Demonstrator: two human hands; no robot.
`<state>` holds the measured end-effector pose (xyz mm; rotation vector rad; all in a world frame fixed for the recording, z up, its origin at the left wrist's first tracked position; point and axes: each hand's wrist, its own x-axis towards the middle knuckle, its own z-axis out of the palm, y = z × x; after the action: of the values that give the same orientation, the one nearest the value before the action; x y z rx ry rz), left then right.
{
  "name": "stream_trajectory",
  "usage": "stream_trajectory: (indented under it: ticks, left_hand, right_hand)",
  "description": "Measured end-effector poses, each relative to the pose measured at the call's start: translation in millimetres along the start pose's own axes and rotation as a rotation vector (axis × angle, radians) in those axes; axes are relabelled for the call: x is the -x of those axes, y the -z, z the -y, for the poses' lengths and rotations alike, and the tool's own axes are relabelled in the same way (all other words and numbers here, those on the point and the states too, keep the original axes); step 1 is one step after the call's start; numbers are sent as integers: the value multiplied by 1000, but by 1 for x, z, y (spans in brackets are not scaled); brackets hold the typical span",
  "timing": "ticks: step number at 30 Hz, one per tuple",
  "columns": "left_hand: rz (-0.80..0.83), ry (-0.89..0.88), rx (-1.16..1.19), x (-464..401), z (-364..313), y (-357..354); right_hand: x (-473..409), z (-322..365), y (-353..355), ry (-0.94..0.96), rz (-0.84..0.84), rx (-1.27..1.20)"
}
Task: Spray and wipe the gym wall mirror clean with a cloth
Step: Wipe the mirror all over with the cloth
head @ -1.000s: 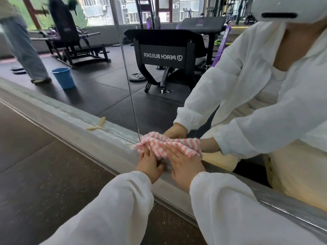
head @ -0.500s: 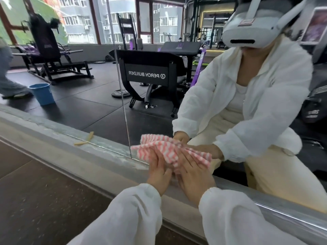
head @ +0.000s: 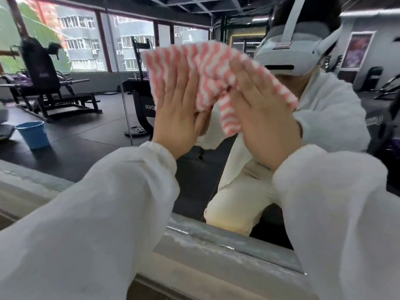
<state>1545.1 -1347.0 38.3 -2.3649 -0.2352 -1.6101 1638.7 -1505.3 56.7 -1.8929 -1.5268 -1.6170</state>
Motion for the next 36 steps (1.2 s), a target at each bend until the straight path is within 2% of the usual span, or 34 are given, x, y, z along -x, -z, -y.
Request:
stream_trajectory:
  ticks: [5, 10, 15, 20, 25, 28, 31, 33, 36]
  left_hand:
    - [45, -123, -18, 33, 11, -16]
    - [163, -177, 4, 118, 19, -30]
    - [323, -205, -80, 216, 1, -44]
    - [444, -106, -125, 297, -36, -63]
    - [588, -10, -151, 299, -65, -56]
    - [636, -143, -113, 286, -78, -49]
    - [636, -332, -81, 259, -93, -46]
    - [584, -418, -74, 233, -102, -45]
    - [474, -503, -62, 184, -112, -43]
  right_hand:
    - [23, 14, -18, 121, 63, -52]
    - [78, 42, -38, 247, 203, -89]
    - [155, 73, -60, 382, 481, -128]
    - [211, 113, -68, 192, 861, -382]
    - [231, 119, -52, 88, 947, -439]
    - [232, 104, -39, 123, 1013, -367]
    - [241, 75, -24, 194, 946, -212]
    - [240, 48, -12, 186, 834, -146]
    - [225, 0, 5, 191, 568, -76]
